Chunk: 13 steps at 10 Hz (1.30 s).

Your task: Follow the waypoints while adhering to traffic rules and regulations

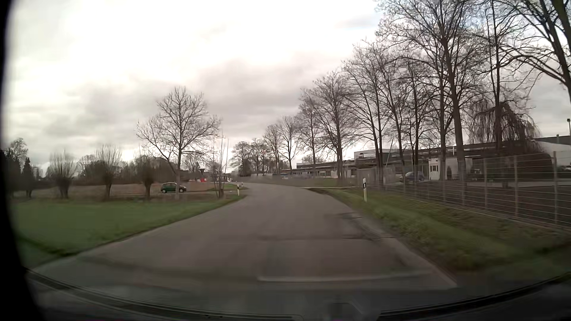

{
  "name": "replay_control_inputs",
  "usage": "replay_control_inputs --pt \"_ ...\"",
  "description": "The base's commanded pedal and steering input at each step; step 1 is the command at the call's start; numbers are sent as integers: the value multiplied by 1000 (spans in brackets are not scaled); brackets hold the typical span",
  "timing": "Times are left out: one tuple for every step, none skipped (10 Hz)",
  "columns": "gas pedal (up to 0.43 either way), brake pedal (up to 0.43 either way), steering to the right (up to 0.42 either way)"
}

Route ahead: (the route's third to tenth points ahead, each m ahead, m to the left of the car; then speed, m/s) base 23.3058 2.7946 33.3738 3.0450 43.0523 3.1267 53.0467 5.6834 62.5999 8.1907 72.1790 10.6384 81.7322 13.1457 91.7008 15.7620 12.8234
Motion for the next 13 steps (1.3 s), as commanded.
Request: replay_control_inputs --pt "157 0 -7" --pt "157 0 -10" --pt "157 0 -10" --pt "157 0 -9" --pt "157 0 -9" --pt "157 0 -8" --pt "189 0 -9" --pt "189 0 -8" --pt "189 0 -9" --pt "189 0 -9" --pt "189 0 -9" --pt "189 0 -9" --pt "189 0 -9"
